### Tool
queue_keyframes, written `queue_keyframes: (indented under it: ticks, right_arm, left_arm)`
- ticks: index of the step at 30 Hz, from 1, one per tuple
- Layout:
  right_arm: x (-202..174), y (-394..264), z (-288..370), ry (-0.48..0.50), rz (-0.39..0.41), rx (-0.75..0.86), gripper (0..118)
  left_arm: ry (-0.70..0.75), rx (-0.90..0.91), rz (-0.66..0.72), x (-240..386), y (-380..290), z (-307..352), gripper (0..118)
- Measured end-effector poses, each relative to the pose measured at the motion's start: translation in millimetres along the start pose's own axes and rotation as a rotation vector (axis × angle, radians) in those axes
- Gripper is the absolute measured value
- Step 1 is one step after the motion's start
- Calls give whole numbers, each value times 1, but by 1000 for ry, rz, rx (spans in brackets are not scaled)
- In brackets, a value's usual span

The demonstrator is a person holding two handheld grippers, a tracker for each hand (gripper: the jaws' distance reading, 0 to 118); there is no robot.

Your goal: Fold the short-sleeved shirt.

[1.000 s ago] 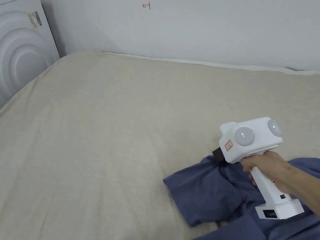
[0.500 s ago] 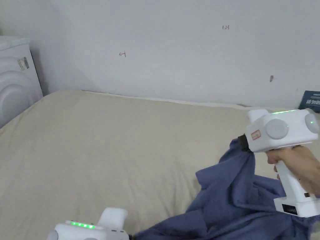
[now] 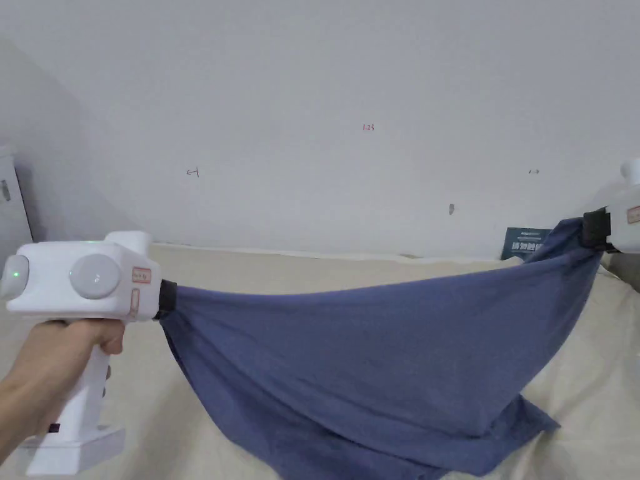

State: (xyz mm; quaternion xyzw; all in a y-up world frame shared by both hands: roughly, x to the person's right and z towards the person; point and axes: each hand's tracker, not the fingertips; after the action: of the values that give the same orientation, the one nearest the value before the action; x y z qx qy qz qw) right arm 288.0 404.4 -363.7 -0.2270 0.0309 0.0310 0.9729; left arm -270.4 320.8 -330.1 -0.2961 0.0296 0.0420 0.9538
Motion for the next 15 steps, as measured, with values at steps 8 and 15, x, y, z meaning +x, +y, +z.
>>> queue_keyframes:
  ticks: [8,15]
  right_arm:
    - [-7,17,39,-18,-40,119,4]
    - [-20,16,35,-42,-31,181,4]
  left_arm:
    - [76,157,-26,18,65,48,0]
    - [119,209,36,11,70,50,0]
